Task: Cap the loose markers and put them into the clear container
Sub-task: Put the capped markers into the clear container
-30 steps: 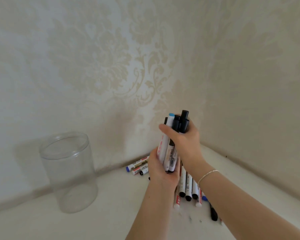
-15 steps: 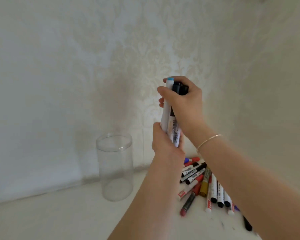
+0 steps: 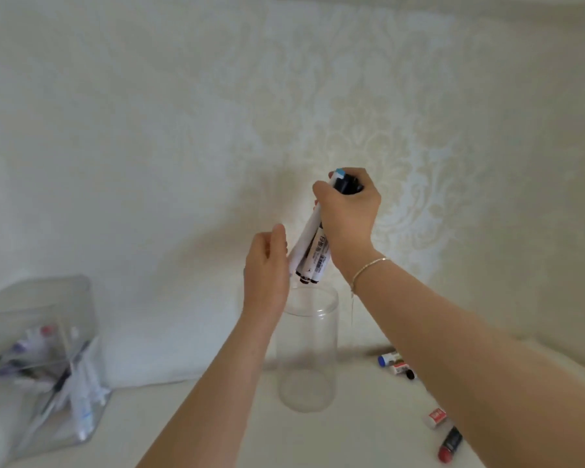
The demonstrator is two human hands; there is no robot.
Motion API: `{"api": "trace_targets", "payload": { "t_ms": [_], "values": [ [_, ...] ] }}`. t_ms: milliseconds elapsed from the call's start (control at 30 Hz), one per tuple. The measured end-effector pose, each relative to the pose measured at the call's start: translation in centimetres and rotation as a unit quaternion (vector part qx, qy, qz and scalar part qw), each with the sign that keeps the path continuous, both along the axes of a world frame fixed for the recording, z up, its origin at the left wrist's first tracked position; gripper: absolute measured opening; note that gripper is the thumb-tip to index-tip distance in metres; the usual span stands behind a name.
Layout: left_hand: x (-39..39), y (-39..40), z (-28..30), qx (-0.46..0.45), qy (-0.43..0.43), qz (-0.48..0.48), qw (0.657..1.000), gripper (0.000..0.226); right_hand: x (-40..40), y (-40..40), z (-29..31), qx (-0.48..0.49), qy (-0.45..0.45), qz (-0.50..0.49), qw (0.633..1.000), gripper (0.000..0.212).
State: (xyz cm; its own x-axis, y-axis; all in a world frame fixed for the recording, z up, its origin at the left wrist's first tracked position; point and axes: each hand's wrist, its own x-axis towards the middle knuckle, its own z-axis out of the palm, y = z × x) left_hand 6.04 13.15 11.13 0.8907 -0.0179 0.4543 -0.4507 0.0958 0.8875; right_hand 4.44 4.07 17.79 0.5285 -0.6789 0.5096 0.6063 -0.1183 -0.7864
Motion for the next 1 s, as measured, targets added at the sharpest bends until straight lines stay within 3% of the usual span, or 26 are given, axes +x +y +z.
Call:
{"api": "trace_targets", "payload": {
  "t_ms": [67, 100, 200, 267, 433, 633, 867, 1000],
  "values": [
    [0.9, 2.0, -1.4, 0.101, -0.098, -0.051, 0.989, 0.03, 0.7, 0.2, -1.5, -0.017, 0.016, -0.003, 1.0, 0.021],
    [1.4, 2.6, -2.1, 0.16, -0.113, -0.091, 0.976, 0.038, 0.9, 0.3, -2.4, -0.021, 0.028, 0.0, 0.999, 0.021],
    [1.9, 3.1, -4.2, 0.287, -0.091, -0.145, 0.942, 0.073, 0.9, 0.3, -5.0, -0.025, 0.075, 0.039, 0.996, 0.024],
    [1.6, 2.5, -5.0, 0.3, -0.084, -0.134, 0.941, 0.07, 0.6, 0.3, -6.3, -0.033, 0.104, 0.083, 0.991, 0.026],
    [1.7, 1.3, -6.0, 0.327, -0.165, -0.021, 0.93, 0.033, 0.1, -0.3, -7.4, -0.092, 0.139, 0.146, 0.975, 0.023],
    [1.4, 1.3, -5.5, 0.358, -0.133, -0.043, 0.923, 0.019, 0.0, -1.4, -8.7, -0.116, 0.166, 0.149, 0.968, 0.018],
    [1.5, 0.9, -6.0, 0.363, -0.134, -0.025, 0.922, 0.019, 0.2, -2.0, -11.4, -0.117, 0.151, 0.15, 0.97, 0.017],
    [2.3, 0.6, -7.4, 0.334, -0.126, -0.012, 0.934, 0.05, -0.1, -2.6, -12.3, -0.173, 0.199, 0.155, 0.952, 0.018]
  ]
}}
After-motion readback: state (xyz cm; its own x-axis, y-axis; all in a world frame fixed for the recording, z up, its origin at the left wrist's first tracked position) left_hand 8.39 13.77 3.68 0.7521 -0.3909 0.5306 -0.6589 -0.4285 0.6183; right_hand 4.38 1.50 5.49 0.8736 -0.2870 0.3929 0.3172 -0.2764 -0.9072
